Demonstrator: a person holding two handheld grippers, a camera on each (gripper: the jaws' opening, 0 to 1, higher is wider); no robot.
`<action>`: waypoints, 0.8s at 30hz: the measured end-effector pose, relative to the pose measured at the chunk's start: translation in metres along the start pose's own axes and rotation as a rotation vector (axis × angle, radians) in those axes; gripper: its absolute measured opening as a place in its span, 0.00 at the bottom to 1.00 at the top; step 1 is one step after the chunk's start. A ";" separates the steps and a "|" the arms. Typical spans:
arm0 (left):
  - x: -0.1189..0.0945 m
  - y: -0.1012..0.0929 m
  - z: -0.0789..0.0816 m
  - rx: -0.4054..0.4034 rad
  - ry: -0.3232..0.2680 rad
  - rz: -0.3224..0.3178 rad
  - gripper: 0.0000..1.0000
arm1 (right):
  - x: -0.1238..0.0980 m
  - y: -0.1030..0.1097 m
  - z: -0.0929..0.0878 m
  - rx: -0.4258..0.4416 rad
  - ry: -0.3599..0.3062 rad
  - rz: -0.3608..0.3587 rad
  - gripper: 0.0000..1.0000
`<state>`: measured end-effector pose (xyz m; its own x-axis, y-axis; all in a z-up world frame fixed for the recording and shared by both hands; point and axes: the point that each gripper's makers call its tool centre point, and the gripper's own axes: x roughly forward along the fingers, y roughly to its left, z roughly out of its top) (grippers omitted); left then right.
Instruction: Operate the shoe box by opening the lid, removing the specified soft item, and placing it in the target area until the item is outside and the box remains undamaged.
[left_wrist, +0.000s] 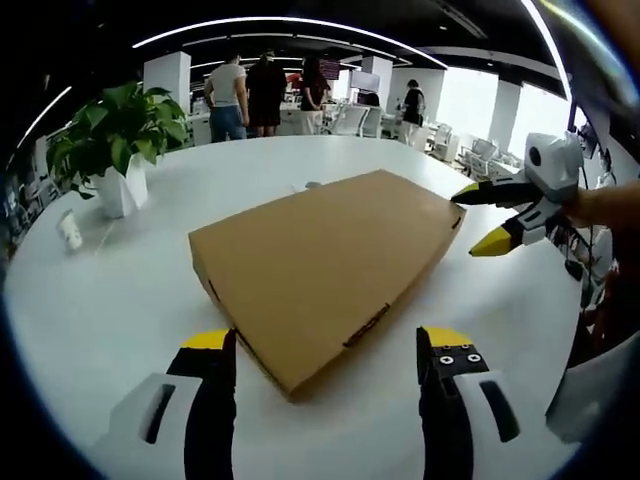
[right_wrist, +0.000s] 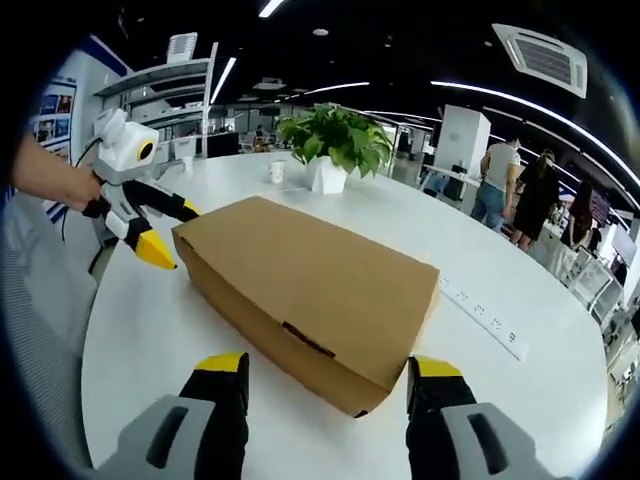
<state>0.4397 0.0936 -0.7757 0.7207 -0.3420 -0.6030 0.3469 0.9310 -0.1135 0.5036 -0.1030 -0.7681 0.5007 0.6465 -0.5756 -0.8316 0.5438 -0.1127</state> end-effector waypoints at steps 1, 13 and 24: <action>0.000 0.001 0.000 -0.002 -0.002 0.000 0.74 | 0.001 -0.001 -0.001 0.007 0.001 -0.001 0.61; 0.002 0.011 0.001 -0.003 -0.025 0.037 0.63 | 0.008 -0.012 0.003 0.129 -0.016 -0.032 0.55; 0.004 0.011 0.001 -0.006 -0.025 0.039 0.64 | 0.009 -0.012 0.003 0.152 -0.012 -0.032 0.54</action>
<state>0.4470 0.1027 -0.7787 0.7487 -0.3086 -0.5867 0.3150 0.9443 -0.0947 0.5187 -0.1022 -0.7693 0.5299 0.6335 -0.5637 -0.7699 0.6382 -0.0065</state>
